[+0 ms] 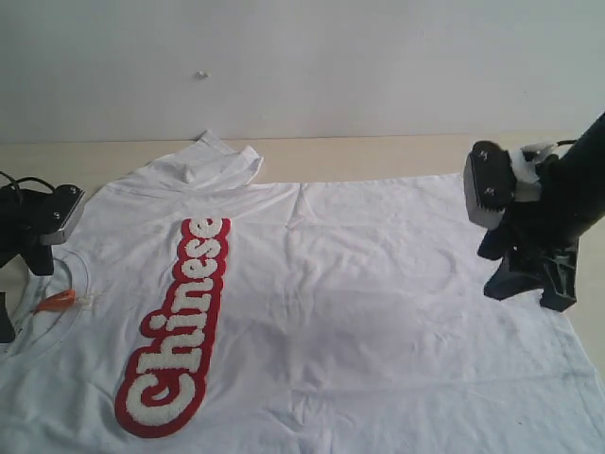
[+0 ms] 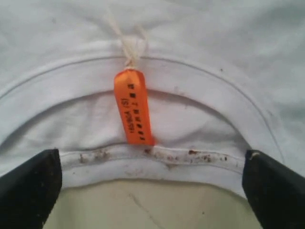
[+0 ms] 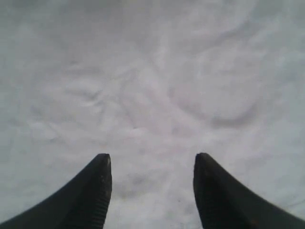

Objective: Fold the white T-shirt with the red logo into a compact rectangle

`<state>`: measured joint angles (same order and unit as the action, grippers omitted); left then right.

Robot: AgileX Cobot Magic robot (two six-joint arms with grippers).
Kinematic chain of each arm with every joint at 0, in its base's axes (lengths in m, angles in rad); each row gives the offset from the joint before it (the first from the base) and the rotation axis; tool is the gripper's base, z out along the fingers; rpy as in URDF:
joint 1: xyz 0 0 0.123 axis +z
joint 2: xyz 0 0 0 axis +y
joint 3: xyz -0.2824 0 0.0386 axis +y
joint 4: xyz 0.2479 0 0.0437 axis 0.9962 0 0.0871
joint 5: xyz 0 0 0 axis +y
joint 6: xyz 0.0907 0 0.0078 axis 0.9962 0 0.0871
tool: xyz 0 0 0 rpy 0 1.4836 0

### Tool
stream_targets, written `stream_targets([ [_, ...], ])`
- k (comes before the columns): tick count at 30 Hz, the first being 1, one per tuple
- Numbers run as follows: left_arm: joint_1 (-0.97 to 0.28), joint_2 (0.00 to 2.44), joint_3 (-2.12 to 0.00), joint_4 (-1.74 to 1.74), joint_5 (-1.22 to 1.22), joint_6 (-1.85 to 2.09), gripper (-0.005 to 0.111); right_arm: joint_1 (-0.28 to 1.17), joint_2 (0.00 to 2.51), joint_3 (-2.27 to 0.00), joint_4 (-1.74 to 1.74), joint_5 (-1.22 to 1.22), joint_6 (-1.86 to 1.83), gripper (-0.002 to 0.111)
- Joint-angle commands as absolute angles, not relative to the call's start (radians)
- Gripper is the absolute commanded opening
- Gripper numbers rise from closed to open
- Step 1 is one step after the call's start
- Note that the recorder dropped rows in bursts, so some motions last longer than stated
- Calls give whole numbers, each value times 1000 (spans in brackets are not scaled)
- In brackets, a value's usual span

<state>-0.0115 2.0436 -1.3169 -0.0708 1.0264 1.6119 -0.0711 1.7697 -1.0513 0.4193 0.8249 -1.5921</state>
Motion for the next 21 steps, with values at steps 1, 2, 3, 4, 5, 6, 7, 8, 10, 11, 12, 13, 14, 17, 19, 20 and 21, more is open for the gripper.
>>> stream_targets([
  [1,-9,2050,-1326,-70,1023,1618,99,1,1840,-1089,78,843,-1363,52],
  [2,-9,2050,-1326,-70,1023,1618,99,5,1844,-1096,51,858,-1340,52],
  [3,-9,2050,-1326,-72,1023,1618,99,5,1844,-1096,53,861,-1347,52],
  [4,-9,2050,-1326,-74,1023,1620,99,5,1844,-1097,53,861,-1352,52],
  [5,-9,2050,-1326,-74,1023,1622,99,5,1842,-1097,53,861,-1352,52],
  [6,-9,2050,-1326,-74,1019,1622,99,5,1842,-1097,53,861,-1352,52],
  [7,-9,2050,-1326,-74,1011,1622,99,5,1842,-1097,53,861,-1352,52],
  [8,-9,2051,-1326,-76,1009,1622,99,5,1842,-1097,53,858,-1352,52],
  [10,-9,2058,-1326,-80,1007,1622,99,5,1842,-1097,53,858,-1352,52],
  [11,-9,2059,-1326,-80,1007,1622,99,5,1842,-1097,53,860,-1352,52],
  [12,-9,2061,-1326,-80,1000,1622,99,5,1842,-1097,53,860,-1352,52],
  [13,-9,2061,-1326,-80,990,1618,99,5,1842,-1097,53,860,-1352,52],
  [14,-9,2061,-1326,-82,982,1615,99,5,1842,-1097,53,862,-1352,52],
  [17,-9,2061,-1326,-87,987,1615,99,5,1842,-1097,53,864,-1352,52],
  [19,-9,2071,-1321,-95,1021,1630,99,5,1842,-1097,53,864,-1352,52],
  [20,-9,2078,-1318,-95,1048,1652,99,5,1842,-1097,61,864,-1360,52],
  [21,-9,2084,-1318,-95,1059,1655,99,5,1842,-1097,72,864,-1365,52],
])
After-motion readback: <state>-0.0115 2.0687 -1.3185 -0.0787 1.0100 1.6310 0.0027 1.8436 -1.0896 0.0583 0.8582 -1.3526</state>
